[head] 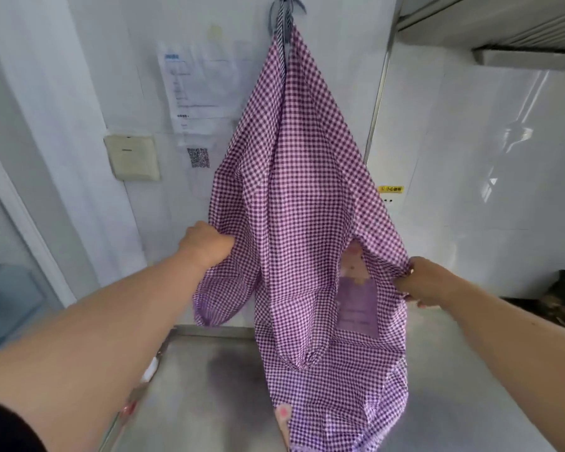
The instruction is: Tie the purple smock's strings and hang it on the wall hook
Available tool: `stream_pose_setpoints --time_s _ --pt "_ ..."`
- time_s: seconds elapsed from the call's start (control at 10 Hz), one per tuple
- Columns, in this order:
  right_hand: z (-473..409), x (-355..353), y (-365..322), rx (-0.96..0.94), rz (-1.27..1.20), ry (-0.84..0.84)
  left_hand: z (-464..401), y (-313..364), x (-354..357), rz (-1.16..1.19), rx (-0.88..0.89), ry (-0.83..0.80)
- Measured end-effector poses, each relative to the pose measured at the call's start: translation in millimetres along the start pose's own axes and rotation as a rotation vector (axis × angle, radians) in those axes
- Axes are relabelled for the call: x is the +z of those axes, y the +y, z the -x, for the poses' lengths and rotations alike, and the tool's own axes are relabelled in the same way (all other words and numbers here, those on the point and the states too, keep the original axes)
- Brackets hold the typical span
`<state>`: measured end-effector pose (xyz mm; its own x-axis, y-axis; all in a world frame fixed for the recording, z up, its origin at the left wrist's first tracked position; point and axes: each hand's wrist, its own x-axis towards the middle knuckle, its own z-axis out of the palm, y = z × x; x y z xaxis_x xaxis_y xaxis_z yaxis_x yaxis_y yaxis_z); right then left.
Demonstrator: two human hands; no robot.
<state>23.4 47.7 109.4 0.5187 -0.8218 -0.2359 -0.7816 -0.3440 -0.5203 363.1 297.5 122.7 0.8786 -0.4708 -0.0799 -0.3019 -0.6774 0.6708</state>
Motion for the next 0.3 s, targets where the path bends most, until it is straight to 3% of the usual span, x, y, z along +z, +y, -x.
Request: stream_pose_setpoints --time_s 0.2,0.3 --pt "20 -10 -1 -0.113 -0.088 0.157 62 35 14 -0.099 0.144 0.047" --pt "41 -27 2 -0.205 -0.034 0.209 94 59 18 0.012 0.279 0.046"
